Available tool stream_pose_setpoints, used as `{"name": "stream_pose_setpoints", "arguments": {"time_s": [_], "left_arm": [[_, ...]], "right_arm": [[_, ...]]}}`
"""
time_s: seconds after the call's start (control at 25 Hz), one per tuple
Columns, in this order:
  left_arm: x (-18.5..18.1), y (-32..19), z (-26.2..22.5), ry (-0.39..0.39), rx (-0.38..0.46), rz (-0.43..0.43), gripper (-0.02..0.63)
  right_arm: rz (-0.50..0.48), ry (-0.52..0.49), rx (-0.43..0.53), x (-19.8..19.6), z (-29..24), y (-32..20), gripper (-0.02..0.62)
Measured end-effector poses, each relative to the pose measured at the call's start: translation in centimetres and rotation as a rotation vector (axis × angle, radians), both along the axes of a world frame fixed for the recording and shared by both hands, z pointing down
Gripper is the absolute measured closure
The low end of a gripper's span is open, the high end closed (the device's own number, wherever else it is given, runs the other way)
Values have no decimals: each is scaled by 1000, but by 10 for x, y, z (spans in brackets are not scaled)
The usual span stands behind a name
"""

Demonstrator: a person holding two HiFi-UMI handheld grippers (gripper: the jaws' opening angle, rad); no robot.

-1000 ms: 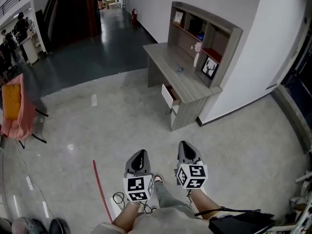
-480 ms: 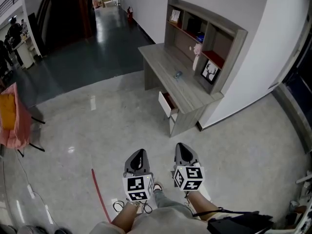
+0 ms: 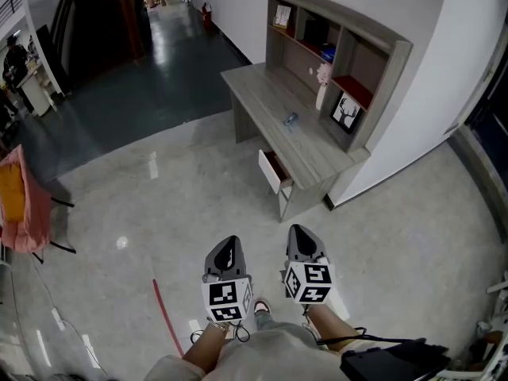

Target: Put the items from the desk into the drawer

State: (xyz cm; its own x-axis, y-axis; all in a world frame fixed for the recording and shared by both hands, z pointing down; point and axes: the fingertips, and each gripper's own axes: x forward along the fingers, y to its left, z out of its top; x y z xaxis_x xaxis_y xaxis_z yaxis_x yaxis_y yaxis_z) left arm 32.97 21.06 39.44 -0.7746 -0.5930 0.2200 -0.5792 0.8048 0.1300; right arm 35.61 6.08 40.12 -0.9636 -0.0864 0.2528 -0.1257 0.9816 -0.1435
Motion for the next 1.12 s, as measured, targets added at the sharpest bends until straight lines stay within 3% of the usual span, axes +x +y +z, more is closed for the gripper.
{"name": "stream_pose_setpoints", "arguments": {"time_s": [0.76, 1.12], "left_arm": [[-79, -41, 8, 17, 18, 46, 609], [-142, -48, 13, 2, 21, 134, 609]], "right_arm": [[0, 58, 51, -69, 10, -33, 597], [83, 48, 41, -125, 14, -36, 597]]}}
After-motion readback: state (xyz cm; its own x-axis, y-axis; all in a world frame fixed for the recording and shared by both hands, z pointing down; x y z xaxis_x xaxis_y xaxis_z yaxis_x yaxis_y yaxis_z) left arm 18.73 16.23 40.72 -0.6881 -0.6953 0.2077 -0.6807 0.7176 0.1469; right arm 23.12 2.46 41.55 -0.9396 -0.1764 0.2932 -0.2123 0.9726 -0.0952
